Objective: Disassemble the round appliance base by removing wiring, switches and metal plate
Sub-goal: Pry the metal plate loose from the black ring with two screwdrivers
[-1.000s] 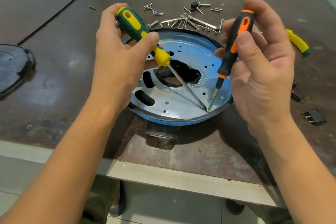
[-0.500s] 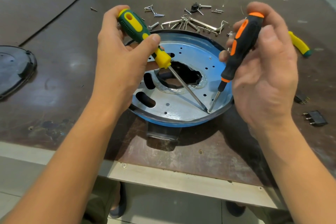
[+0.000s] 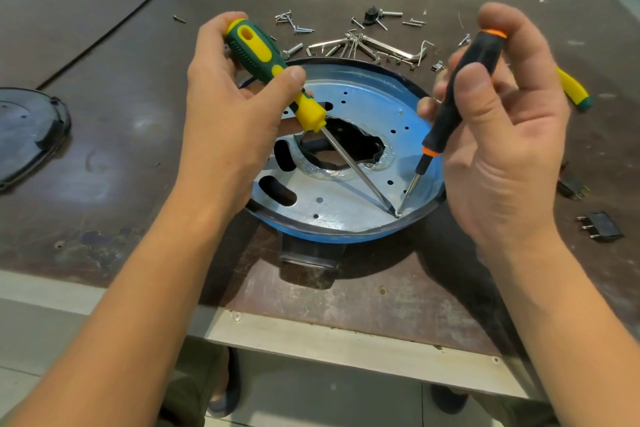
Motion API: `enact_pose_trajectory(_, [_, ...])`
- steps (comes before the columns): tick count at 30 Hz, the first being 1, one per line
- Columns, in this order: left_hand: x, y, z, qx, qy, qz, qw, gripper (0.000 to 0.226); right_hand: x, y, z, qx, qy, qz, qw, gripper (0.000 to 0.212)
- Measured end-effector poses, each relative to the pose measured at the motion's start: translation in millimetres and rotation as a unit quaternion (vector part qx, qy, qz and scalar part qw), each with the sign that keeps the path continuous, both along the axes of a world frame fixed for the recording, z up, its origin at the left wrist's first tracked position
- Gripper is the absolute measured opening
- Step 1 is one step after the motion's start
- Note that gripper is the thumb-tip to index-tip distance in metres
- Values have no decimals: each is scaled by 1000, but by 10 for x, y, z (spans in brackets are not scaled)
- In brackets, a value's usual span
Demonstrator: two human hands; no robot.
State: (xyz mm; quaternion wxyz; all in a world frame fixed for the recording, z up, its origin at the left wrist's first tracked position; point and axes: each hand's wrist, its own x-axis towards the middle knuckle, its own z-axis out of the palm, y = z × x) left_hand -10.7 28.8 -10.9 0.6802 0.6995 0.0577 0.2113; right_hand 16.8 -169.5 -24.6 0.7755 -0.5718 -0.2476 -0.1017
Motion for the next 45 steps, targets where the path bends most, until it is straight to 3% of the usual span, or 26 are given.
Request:
enact_pose_trajectory(5, [-7, -12, 3, -5, -4, -1, 1000, 52, -9, -20, 7, 28, 34, 14, 999, 31])
enact_pose_trajectory(18, [-6, -15, 7, -4, -3, 2, 1000, 53, -15, 3, 18, 22, 24, 7, 999, 26])
enact_pose_trajectory(22, [-6, -15, 4, -5, -3, 2, 1000, 54, -1, -12, -7, -14, 13, 9, 1000, 35])
enact_pose_trajectory(28, [-5, -13, 2, -2, -5, 1, 1000, 53, -8, 2, 21, 32, 45, 5, 998, 23])
enact_pose_trajectory(33, [-2, -13, -2, -4, -6, 5, 1000, 54, -4, -13, -4, 4, 21, 0, 1000, 34])
enact_pose_trajectory(38, [1, -11, -5, -3, -7, 4, 1000, 54, -38, 30, 48, 46, 37, 10, 998, 29])
enact_pose_trajectory(45, [9, -4, -13, -1, -7, 4, 1000, 53, 8, -23, -3, 25, 36, 5, 999, 28])
